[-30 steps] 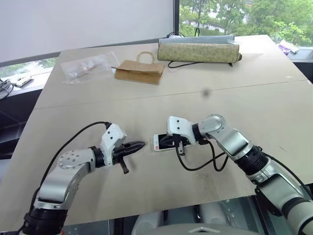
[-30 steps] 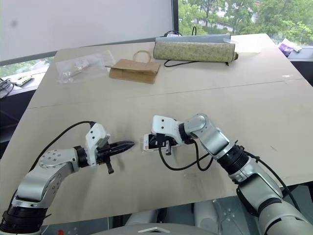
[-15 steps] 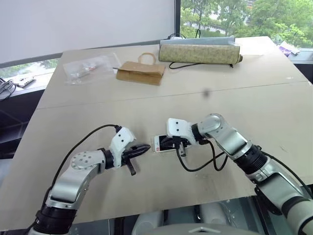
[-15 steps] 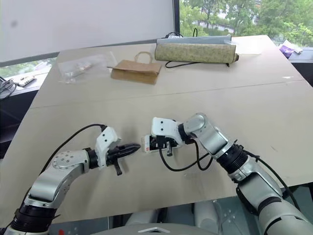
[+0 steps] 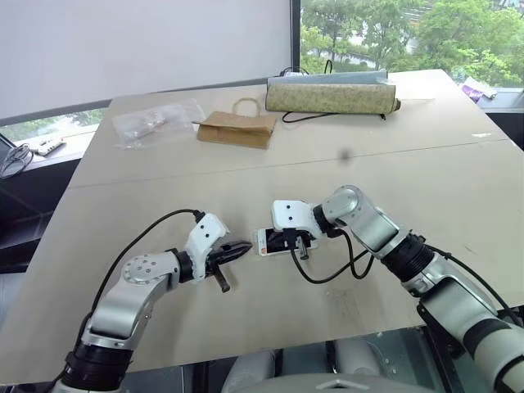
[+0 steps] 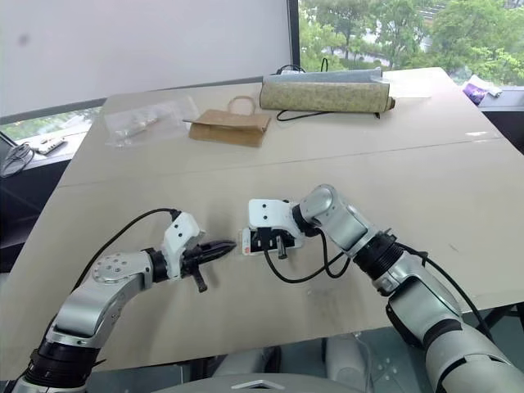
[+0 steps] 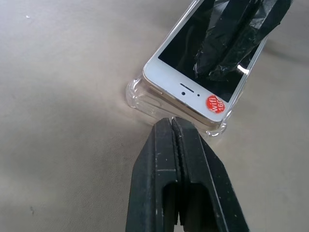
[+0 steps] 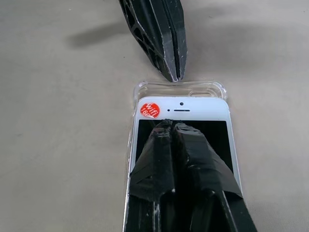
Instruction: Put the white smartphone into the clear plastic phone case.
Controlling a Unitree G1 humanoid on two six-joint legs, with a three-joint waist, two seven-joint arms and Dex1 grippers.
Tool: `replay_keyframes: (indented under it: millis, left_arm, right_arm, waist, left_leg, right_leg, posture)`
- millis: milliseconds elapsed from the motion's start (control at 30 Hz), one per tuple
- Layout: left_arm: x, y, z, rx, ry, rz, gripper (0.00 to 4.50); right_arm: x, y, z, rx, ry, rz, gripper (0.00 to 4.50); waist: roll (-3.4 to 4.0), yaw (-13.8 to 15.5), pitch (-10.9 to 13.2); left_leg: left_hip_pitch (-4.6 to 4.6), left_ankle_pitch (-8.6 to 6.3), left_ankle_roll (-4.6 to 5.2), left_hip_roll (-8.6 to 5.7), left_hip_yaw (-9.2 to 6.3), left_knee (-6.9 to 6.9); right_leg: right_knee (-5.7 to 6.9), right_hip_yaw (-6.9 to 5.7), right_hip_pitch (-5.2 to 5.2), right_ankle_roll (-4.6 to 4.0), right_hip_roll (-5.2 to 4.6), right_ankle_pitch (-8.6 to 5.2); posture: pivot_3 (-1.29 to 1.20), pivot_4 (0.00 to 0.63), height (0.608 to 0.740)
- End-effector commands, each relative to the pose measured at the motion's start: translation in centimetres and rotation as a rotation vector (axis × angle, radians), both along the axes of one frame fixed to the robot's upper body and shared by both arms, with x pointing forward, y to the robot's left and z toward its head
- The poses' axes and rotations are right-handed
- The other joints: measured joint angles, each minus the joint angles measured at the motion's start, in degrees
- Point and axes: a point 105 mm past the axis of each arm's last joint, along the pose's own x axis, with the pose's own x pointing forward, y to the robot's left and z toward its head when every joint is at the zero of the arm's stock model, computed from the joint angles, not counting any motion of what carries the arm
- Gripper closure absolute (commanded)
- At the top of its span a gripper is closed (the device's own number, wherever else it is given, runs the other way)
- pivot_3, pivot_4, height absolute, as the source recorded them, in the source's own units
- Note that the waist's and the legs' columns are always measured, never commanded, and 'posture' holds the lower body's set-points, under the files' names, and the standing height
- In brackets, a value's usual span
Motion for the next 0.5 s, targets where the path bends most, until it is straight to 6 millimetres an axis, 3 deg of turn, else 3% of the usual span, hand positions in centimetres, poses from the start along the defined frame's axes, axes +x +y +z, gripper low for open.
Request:
replay_keyframes:
  millis: [33,300,500]
  left_arm:
    - [0.1,-0.4,0.4,-0.012,-0.02,-0.015,4.5]
    - [-0.1,0.2,0.0,-0.015,0.005,0.009,4.5]
    - [-0.4,1.5,-0.1,-0.01,0.023,0.033,4.5]
  right_arm:
    - [-0.7,-3.2,-6.2,-0.238,0.122,-0.072,4.45]
    - [-0.5,-4.1,-7.0,-0.276,0.128,-0.079,4.45]
    - [0.6,-1.8,-2.1,-0.069,0.136,-0.126,4.45]
  waist:
    - [0.11,0.02,-0.19]
    - [0.26,0.13,-0.58]
    - [0.29,0.26,-0.39]
  left_leg:
    - [0.0,0.0,0.0,0.0,0.0,0.0]
    - [0.06,0.0,0.01,-0.01,-0.02,-0.04]
    - [0.56,-0.01,0.02,-0.02,-0.04,-0.43]
  right_leg:
    - [0.0,0.0,0.01,0.0,0.0,0.0]
    - [-0.03,-0.01,0.07,0.0,0.0,0.0]
    - [-0.15,0.0,0.43,-0.01,0.01,-0.03]
  posture:
    - [0.0,0.15,0.74]
    - [0.0,0.15,0.74]
    - [0.0,0.15,0.74]
